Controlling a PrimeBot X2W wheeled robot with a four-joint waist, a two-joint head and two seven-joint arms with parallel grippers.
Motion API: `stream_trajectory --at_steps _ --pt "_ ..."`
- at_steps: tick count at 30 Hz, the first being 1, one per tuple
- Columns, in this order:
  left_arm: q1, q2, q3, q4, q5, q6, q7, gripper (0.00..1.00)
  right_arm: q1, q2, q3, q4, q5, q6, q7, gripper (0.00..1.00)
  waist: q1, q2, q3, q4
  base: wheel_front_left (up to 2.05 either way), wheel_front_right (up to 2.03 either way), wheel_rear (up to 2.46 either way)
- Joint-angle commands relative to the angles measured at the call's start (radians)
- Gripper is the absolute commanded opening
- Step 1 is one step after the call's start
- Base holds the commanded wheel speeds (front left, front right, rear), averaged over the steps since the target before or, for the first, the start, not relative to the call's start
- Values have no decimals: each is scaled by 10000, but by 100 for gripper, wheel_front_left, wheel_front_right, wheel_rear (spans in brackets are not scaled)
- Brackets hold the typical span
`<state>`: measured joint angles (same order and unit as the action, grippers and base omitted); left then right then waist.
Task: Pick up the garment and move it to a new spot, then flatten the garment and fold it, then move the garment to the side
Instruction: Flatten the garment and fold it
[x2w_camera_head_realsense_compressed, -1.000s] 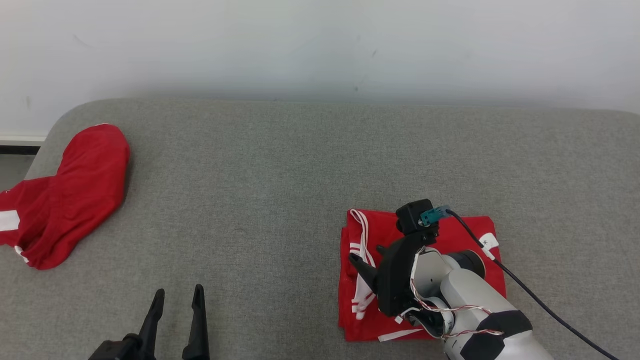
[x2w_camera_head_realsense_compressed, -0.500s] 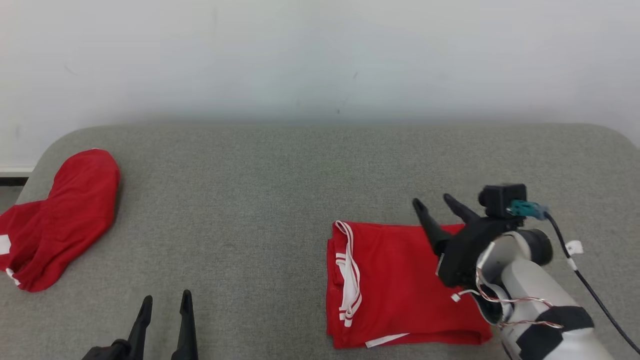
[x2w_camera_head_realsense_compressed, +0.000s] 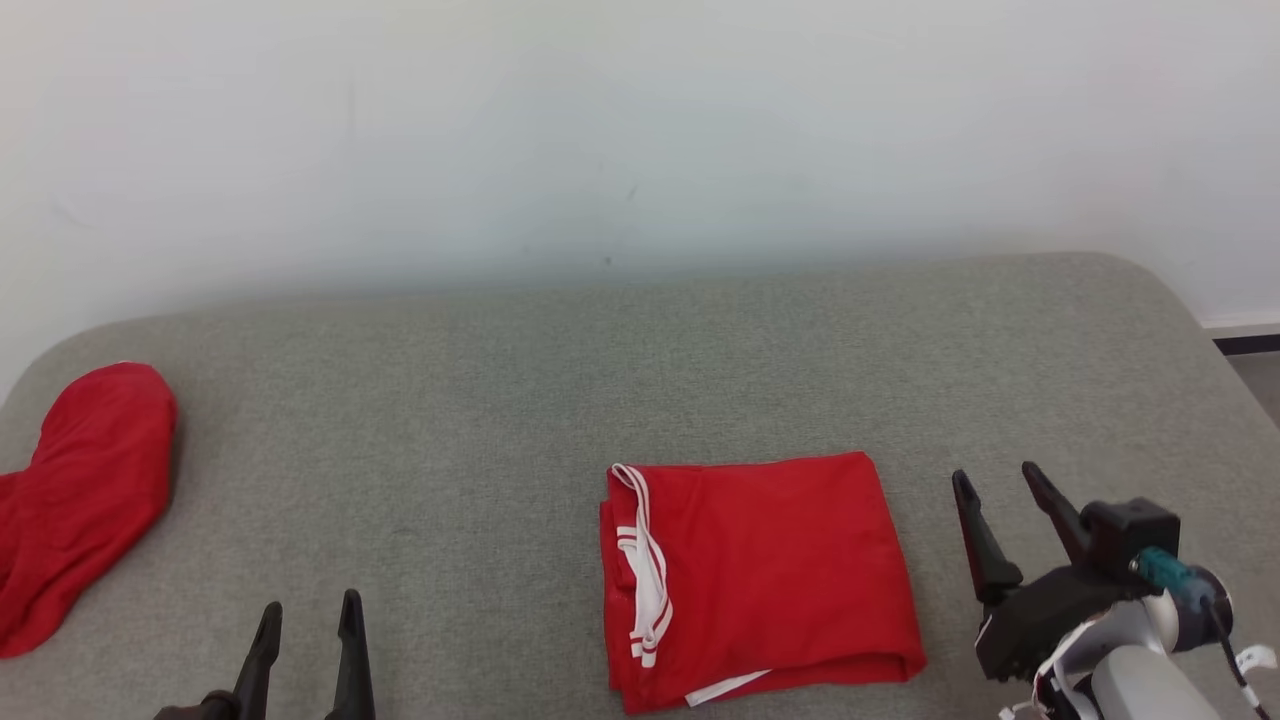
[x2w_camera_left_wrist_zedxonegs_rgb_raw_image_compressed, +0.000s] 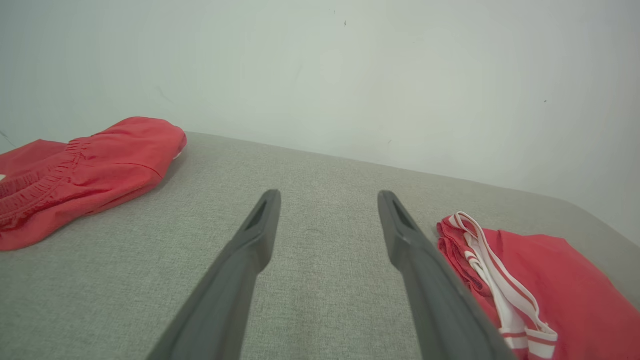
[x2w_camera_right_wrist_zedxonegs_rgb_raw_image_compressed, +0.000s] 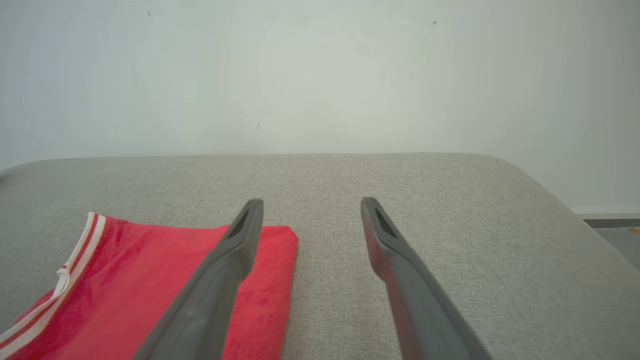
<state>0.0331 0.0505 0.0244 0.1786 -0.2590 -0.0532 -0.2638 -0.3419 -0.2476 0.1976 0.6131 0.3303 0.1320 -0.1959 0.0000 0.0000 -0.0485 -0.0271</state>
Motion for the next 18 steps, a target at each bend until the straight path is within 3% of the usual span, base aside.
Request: stream_trajectory --at_steps 1,18 --pt "209 2 61 -35 70 23 -7 100 380 103 -91 -236 -243 -27 -150 100 0 0 -157 -206 0 0 0" --pt "572 2 172 45 424 -147 -7 100 1701 667 -411 -921 -733 -27 -258 100 0 0 -332 -453 0 0 0"
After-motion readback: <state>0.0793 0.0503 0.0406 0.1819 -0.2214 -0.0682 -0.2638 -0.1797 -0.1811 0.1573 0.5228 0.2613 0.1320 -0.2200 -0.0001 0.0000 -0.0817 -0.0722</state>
